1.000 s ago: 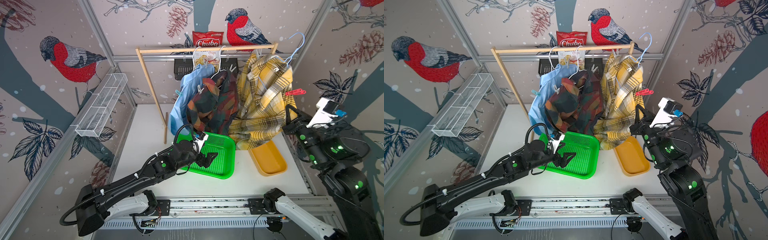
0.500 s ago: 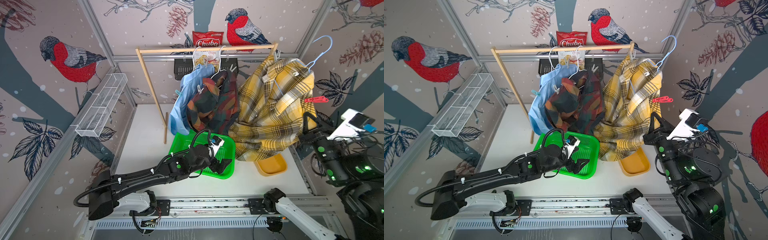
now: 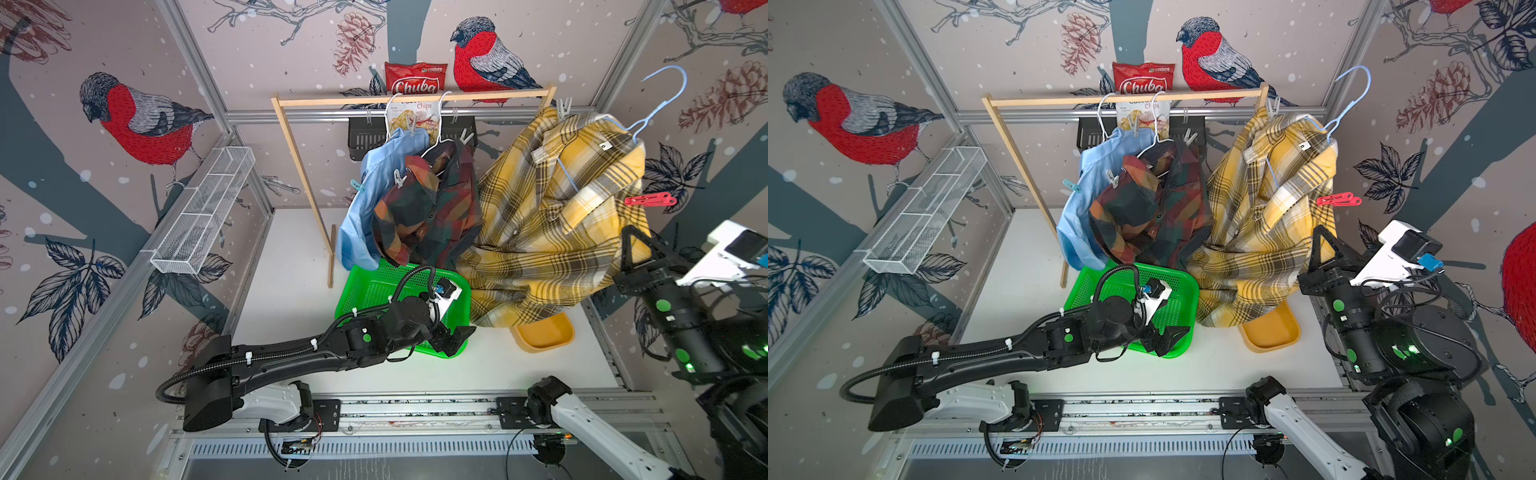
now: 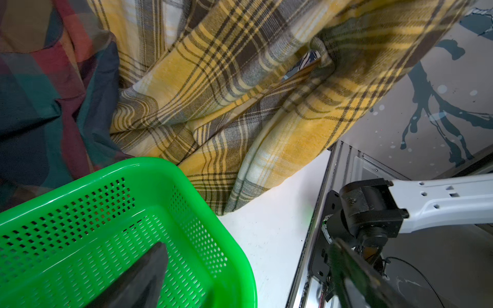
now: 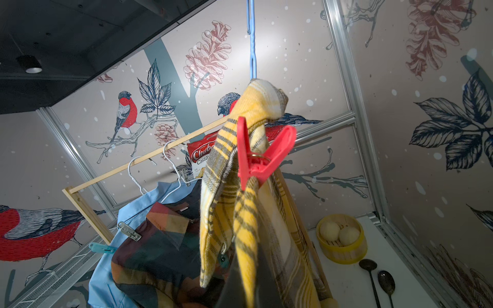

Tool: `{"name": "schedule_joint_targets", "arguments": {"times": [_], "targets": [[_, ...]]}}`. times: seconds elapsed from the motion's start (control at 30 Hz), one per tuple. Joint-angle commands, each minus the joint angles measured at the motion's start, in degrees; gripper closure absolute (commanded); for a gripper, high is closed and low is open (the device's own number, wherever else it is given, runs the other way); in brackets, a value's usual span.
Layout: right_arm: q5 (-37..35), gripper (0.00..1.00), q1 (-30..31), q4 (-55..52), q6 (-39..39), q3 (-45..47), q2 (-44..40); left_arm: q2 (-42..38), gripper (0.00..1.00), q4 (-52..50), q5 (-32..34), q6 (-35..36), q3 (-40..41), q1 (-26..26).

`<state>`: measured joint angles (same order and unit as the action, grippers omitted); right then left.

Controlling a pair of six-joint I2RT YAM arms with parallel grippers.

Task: Remove the clothespins securing long-sleeve shirts to the hanger
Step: Pick up the hanger from the clothesline.

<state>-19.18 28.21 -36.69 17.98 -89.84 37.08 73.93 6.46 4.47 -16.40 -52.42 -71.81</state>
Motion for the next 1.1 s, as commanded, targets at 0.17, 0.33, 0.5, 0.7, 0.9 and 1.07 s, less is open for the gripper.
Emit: {"name": "schedule_joint_targets", "arguments": {"times": [0.17,0.33,0.5,0.7,0.9,1.07], "targets": [[4.1,1.0,-0.1,4.3,1.2,-5.4,3.3,5.6,0.06,10.3,-1.8,3.2,-1.0,-6.9],[6.9,1.0,-0.4,4.2,1.3,-7.6,4.4,12.4,0.06,14.7,-7.2,3.0,-4.4,-8.3],[8.1,1.0,-0.6,3.6,0.9,-10.1,5.1,18.9,0.04,17.4,-6.5,3.1,-10.7,-9.5],[9.7,1.0,-0.7,3.5,0.9,-10.6,5.9,23.5,0.03,24.2,3.0,3.4,-14.8,-10.5],[10.3,1.0,-0.7,3.9,0.9,-9.4,5.7,27.9,0.03,28.1,2.7,4.1,-18.2,-10.5],[11.1,1.0,-0.8,4.3,1.2,-8.3,4.8,32.4,0.05,29.8,19.2,5.3,-22.2,-10.4]]}}
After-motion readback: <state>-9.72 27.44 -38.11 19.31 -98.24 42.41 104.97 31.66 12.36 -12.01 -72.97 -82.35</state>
